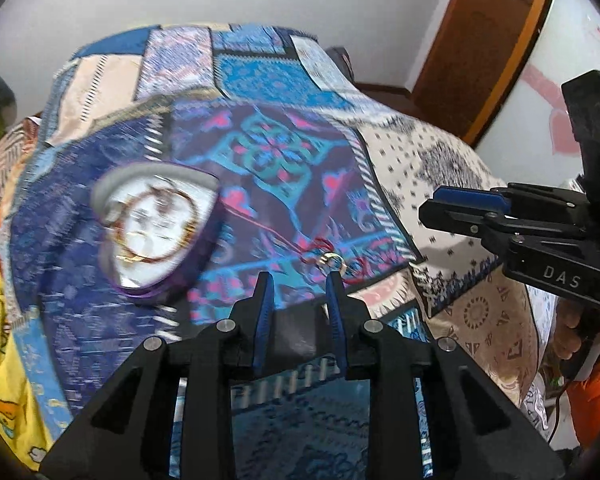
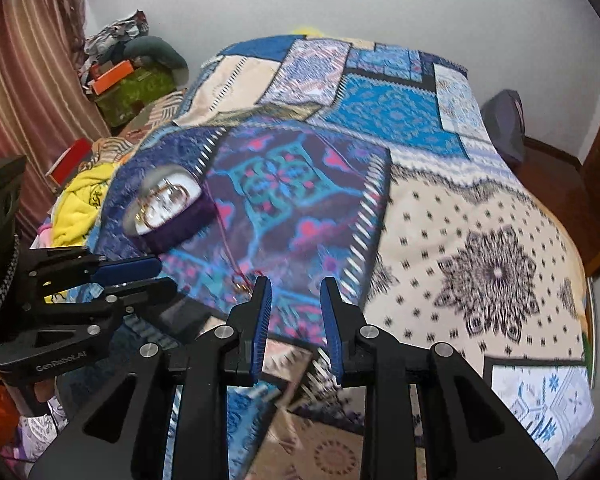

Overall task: Organize jewelry
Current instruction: 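Move the left tool to the remaining rings while the right tool reaches for a red keyring, then grasp a silver ring with the left tool while the right tool grasps the red keyring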

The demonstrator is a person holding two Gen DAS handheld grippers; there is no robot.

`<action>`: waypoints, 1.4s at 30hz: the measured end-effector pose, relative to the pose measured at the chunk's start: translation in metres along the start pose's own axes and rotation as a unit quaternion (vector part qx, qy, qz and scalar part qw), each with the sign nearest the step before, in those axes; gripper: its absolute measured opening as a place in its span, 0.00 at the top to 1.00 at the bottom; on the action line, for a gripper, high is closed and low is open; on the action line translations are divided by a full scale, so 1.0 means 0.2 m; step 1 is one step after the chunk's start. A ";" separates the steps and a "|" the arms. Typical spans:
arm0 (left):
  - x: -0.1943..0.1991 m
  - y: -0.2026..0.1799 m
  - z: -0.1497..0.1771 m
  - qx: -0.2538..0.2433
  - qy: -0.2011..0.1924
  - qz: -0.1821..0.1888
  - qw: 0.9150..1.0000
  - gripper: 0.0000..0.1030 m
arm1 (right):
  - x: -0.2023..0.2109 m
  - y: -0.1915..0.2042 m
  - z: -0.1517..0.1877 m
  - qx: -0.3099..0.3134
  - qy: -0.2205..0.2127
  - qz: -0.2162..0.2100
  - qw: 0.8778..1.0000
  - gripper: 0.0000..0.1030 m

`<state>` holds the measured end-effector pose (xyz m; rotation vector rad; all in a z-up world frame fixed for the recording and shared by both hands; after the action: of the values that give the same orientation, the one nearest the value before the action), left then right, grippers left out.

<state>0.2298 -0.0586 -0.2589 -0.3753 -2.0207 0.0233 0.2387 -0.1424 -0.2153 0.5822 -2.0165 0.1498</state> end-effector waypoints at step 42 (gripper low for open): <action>-0.12 0.03 -0.05 -0.009 -0.004 -0.021 1.000 0.80 | -0.14 0.03 0.09 -0.001 0.034 -0.040 0.999 0.77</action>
<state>0.2491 -0.0616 -0.2768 -0.3445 -2.0369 -0.0184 0.2334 -0.1341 -0.2479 0.6474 -1.9237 0.1190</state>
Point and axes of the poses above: each gripper's, at about its wrist camera, not at the fingertips, and x roughly against the way its jaws point, y to its left, z to its underside, the point moved 9 cm from there along -x, roughly the way its jaws point, and after that the axes turned 7 degrees about y, right-handed, at the moved point
